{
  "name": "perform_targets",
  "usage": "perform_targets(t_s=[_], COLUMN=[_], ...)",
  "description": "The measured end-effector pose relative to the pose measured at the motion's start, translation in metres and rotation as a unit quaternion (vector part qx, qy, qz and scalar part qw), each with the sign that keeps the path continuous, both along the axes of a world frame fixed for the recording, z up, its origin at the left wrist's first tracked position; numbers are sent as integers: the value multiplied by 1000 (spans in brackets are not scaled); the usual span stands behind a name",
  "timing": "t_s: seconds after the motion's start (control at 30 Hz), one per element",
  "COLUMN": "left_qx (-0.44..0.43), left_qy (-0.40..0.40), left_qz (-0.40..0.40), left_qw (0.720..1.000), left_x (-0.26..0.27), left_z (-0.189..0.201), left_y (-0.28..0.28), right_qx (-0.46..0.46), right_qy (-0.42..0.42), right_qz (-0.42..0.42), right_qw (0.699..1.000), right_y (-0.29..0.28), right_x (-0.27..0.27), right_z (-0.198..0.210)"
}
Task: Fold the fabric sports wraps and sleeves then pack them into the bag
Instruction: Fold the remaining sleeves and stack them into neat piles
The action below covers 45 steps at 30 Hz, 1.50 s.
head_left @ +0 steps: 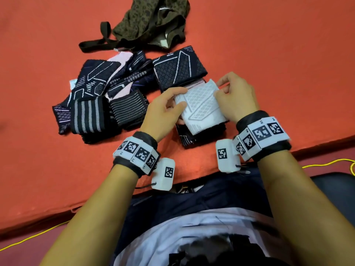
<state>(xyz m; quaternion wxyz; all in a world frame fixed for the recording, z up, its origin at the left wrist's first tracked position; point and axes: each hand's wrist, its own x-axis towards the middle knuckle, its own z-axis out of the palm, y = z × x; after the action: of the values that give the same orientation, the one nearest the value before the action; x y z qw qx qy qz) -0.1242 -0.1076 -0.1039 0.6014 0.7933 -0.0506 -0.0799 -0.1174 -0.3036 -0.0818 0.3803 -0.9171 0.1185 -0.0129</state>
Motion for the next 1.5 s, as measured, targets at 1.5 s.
perform_targets(t_s=[1.5], left_qx=[361], left_qy=[-68], left_qz=[110], left_qw=[923], left_x=[80], left_z=[69], left_y=[149], right_qx=[-222], right_qy=[-52], right_qz=[337], right_qw=[914], right_y=[186], right_x=[98], right_z=[52])
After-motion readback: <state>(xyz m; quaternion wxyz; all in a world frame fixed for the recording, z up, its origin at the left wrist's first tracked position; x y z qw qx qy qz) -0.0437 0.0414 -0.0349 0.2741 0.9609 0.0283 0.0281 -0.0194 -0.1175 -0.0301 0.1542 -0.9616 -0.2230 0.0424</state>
